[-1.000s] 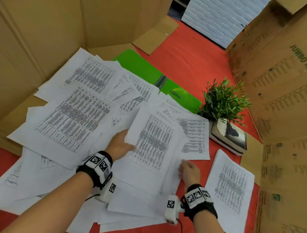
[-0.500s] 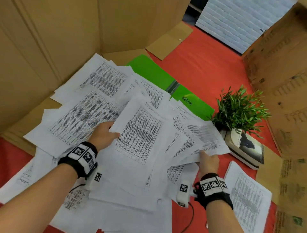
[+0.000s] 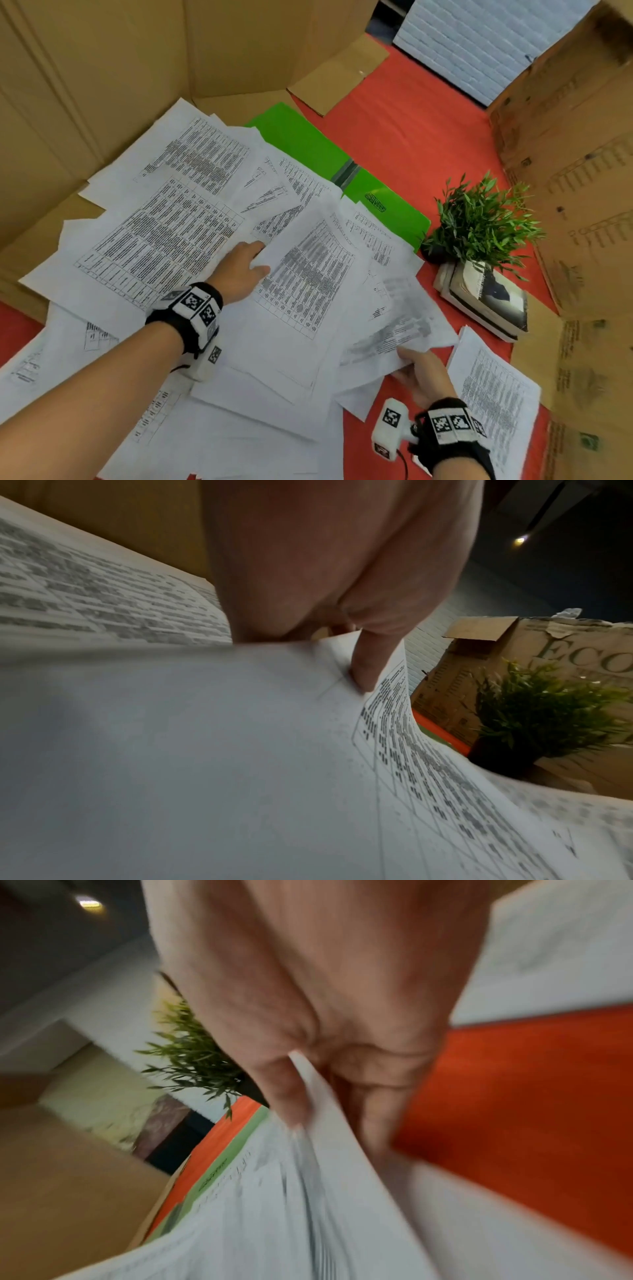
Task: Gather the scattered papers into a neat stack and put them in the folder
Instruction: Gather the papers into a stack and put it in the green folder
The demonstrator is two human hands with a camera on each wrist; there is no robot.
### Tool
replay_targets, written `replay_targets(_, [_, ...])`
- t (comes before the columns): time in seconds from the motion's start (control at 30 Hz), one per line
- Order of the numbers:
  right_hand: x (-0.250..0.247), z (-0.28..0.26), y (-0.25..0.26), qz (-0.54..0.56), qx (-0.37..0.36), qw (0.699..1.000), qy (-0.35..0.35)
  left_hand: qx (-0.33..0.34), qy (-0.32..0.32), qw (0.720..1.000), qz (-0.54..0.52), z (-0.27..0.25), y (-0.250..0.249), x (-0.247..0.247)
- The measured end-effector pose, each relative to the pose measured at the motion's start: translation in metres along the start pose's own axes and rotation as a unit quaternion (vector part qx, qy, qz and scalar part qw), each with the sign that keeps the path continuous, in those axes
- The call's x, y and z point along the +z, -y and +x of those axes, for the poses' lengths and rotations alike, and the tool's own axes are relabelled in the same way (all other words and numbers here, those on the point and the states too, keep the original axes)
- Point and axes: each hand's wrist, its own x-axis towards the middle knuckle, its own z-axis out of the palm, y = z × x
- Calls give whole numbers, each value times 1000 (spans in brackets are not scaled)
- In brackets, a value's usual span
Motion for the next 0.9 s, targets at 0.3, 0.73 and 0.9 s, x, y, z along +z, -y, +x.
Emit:
replay_targets(0.3, [48,-9,-23,105,-12,994,19,72,134,987,-60,-41,-35,58])
replay_targets(0.73, [-3,-15,-40,116,-4,993,27,-7,-46,980,192,-9,2,20])
replay_targets(0.9, [4,-8,-47,74,-60,995,-27,-28,2,988,150,-11,7,23])
